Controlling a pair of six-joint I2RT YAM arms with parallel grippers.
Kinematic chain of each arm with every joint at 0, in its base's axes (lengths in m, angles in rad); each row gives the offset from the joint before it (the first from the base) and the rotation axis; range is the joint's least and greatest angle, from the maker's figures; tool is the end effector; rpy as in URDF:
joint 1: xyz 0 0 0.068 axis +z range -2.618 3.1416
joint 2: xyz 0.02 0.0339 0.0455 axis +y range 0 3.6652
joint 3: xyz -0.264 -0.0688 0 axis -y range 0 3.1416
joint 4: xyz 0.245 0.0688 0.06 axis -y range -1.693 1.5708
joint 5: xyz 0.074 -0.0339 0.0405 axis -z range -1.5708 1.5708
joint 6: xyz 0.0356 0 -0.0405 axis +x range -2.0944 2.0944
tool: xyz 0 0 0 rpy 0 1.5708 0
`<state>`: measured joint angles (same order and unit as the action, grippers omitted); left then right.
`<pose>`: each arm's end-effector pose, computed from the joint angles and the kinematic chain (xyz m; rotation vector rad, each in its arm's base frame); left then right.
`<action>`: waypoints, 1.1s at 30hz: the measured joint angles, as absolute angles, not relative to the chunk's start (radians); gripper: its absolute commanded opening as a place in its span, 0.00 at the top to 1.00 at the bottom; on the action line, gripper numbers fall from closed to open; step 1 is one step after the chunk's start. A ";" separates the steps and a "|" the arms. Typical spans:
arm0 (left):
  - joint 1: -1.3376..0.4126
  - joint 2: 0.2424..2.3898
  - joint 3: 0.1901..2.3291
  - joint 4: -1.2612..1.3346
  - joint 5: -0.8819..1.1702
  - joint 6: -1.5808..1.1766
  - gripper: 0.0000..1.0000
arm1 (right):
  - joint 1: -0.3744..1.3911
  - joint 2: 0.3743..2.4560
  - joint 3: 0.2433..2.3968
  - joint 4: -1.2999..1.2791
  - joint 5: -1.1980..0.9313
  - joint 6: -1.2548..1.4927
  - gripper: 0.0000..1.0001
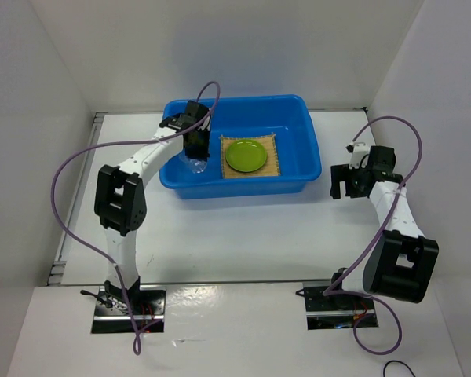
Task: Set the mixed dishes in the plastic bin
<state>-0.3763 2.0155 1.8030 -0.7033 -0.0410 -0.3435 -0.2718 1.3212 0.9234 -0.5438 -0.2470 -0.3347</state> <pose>0.4213 -0.1649 0.2719 0.0236 2.5030 -0.2515 0.2603 -0.0635 0.2420 -0.1774 2.4662 0.0526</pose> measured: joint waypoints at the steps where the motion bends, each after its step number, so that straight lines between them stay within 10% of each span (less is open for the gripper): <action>1: -0.373 2.026 1.804 -0.704 -0.056 -0.340 1.00 | -0.277 1.321 0.923 -0.544 -0.248 -0.335 0.02; 15: -0.356 2.150 1.866 -0.676 -0.134 -0.286 0.93 | -0.295 1.321 0.924 -0.546 -0.252 -0.335 0.02; 24: -0.356 2.144 1.861 -0.634 -0.157 -0.290 0.43 | -0.295 1.320 0.924 -0.546 -0.252 -0.335 0.02; 33: -0.375 1.894 1.645 -0.493 -0.348 -0.299 0.28 | -0.297 1.319 0.924 -0.545 -0.266 -0.339 0.02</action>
